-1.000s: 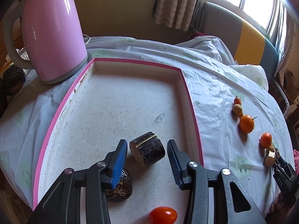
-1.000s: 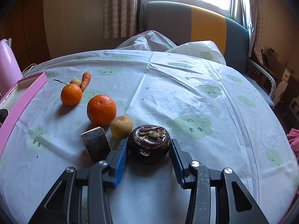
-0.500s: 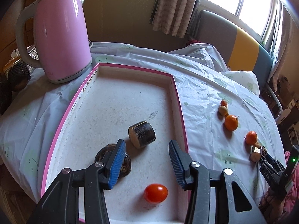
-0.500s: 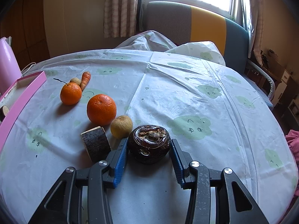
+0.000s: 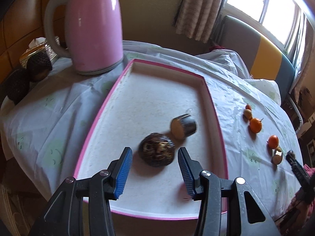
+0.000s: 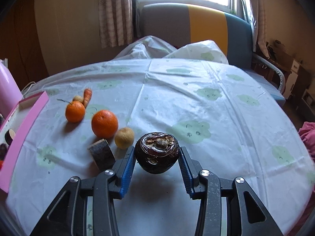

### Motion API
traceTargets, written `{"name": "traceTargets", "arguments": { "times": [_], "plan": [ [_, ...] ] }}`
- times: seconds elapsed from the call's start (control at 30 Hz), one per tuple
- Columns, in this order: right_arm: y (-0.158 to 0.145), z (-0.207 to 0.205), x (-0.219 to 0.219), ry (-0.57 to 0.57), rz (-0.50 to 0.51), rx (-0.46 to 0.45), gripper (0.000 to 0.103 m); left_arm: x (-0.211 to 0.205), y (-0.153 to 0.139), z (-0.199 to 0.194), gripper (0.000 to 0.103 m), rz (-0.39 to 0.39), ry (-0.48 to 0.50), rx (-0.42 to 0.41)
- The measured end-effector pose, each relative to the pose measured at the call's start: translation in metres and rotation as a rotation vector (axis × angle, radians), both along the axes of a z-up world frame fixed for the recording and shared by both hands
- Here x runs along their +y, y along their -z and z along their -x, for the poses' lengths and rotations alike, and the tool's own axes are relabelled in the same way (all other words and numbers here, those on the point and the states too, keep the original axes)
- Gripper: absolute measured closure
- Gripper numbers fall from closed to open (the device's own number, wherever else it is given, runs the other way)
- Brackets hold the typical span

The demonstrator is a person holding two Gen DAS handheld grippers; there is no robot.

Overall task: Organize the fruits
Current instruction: 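Carry the glossy root into the pink tray and open the right gripper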

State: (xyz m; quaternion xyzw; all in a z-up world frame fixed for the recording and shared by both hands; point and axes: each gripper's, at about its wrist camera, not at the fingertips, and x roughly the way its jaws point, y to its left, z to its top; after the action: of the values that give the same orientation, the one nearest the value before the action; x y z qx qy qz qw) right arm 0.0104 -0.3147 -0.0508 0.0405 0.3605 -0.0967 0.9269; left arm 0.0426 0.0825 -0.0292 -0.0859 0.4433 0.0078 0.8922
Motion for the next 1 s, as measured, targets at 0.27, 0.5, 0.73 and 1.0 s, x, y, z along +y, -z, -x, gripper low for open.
{"name": "traceTargets", "arguments": {
  "times": [0.27, 0.5, 0.73, 1.0],
  "plan": [
    [-0.037, -0.009, 0.083, -0.305, -0.079, -0.035, 0.059, 0.013, 0.002, 0.006, 0.054, 0.015, -0.031, -0.002],
    [-0.032, -0.028, 0.199, -0.614, -0.079, 0.007, 0.059, 0.017, 0.002, 0.009, 0.054, 0.028, -0.03, -0.009],
    [-0.017, -0.046, 0.263, -0.744, -0.024, 0.052, 0.059, 0.022, 0.002, 0.011, 0.054, 0.04, -0.039, -0.009],
    [-0.001, -0.059, 0.28, -0.727, 0.041, 0.071, 0.057, 0.021, 0.004, 0.011, 0.054, 0.046, -0.029, -0.004]
  ]
}}
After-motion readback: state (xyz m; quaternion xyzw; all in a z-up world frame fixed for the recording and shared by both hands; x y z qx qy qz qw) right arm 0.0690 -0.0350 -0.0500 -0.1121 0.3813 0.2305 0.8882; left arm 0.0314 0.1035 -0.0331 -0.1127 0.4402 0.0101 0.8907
